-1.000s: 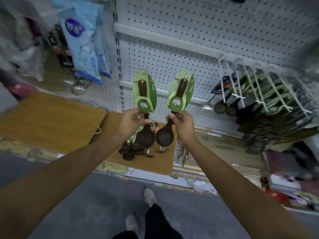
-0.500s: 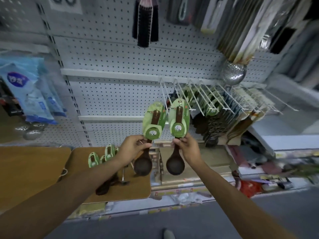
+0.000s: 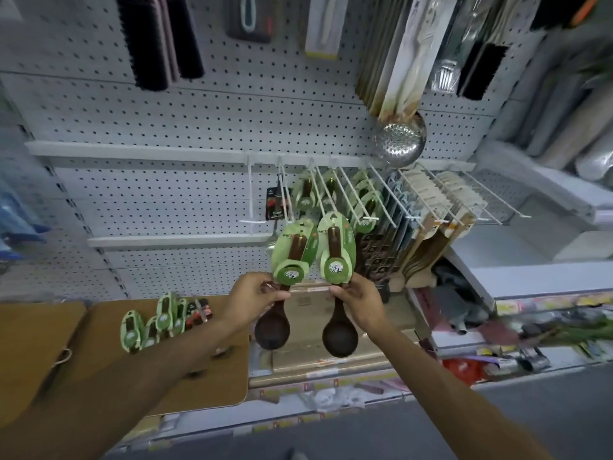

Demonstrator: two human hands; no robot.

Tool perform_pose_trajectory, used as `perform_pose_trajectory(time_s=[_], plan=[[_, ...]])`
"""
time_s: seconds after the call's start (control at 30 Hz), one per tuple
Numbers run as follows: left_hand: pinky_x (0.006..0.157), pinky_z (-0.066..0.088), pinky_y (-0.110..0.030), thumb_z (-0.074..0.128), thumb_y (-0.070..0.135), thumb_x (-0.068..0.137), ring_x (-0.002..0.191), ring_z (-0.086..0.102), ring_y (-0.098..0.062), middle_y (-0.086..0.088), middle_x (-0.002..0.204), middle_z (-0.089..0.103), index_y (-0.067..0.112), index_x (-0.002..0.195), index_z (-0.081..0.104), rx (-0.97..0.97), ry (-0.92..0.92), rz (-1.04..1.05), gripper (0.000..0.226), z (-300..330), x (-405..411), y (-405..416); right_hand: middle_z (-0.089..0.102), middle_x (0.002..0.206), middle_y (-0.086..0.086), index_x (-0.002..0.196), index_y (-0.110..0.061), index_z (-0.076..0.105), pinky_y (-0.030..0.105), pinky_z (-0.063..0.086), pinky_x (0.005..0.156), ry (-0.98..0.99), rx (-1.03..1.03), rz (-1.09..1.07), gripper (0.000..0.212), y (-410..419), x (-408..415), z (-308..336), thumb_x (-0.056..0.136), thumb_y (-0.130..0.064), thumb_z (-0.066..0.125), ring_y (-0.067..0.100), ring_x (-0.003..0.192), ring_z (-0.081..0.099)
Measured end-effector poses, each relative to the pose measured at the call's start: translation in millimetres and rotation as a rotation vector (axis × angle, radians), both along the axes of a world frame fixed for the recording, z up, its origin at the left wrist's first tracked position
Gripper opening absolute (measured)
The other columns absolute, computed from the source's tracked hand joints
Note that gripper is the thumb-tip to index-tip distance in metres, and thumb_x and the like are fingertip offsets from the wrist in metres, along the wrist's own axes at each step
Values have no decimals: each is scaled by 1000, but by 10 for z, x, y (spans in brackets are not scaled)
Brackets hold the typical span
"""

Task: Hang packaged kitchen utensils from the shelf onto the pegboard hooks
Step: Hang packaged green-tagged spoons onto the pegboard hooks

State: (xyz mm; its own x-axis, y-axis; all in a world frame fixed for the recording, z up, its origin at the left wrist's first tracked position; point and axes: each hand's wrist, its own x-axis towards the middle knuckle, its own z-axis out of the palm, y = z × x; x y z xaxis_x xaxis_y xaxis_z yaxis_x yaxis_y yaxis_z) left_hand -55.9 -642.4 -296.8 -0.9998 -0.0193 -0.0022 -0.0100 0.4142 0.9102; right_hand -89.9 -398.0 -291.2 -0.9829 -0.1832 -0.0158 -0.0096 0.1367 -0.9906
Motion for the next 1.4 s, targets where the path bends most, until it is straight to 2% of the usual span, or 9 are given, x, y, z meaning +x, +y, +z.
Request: perform_pose_trajectory(time_s=[0.1,0.17,0.3,0.4,0.53,0.67,1.07,1.23,1.4], plan=[[72,57,-50,86,32,74,77,70,-35,-11,84,76,18,90,78,-20,-35,18,23,-74,-135,214,70,98,12,110,10,63,19,52,78,-11,7,40,27,248,-169,-59,83,11,67,5,85,70],[73,59,-52,87,33,73,76,71,-30,-7,82,77,19,89,78,-30,-37,42,23,-124,-212,317,71,98,9,110,8,64,17,52,77,-20,13,59,27,399,-283,-105,83,10,68,3,85,69],[76,59,-54,87,27,73,77,72,-29,-4,81,77,19,90,79,-9,-45,76,21,-156,-284,504,76,90,-1,99,-3,70,30,56,84,-67,11,96,23,586,-452,-231,80,10,70,15,89,70],[82,58,-52,86,19,75,81,73,-25,-3,84,78,15,92,79,13,-56,90,19,-129,-287,599,75,85,-3,93,-5,69,26,54,79,-113,-9,108,25,610,-508,-338,79,16,68,12,84,69],[86,58,-50,84,17,77,85,73,-21,0,88,78,15,95,79,34,-62,101,19,-114,-262,666,68,77,9,95,4,65,26,53,70,-143,-44,113,20,604,-552,-442,79,17,66,9,69,67],[87,58,-46,82,13,78,85,73,-19,3,88,78,18,94,79,10,-73,114,17,-111,-242,726,71,68,-2,87,-1,65,24,54,68,-146,-70,130,21,594,-590,-493,80,19,64,9,65,67],[92,54,-54,83,22,79,89,73,-22,2,92,79,20,97,79,57,-103,94,18,-171,-250,795,74,72,-9,85,-12,68,17,53,70,-134,-51,147,27,667,-762,-487,81,15,66,2,71,68],[95,54,-56,84,43,69,93,73,-26,0,93,79,27,92,80,147,-100,102,29,-152,-234,821,74,83,-6,91,-13,69,20,55,76,-147,-39,162,26,619,-828,-508,82,12,68,5,78,69],[93,55,-53,83,18,78,90,74,-23,1,92,79,25,89,81,137,-112,121,14,-151,-238,819,75,84,-7,99,-6,69,26,57,83,-143,-48,155,22,522,-986,-487,82,9,68,7,83,70]])
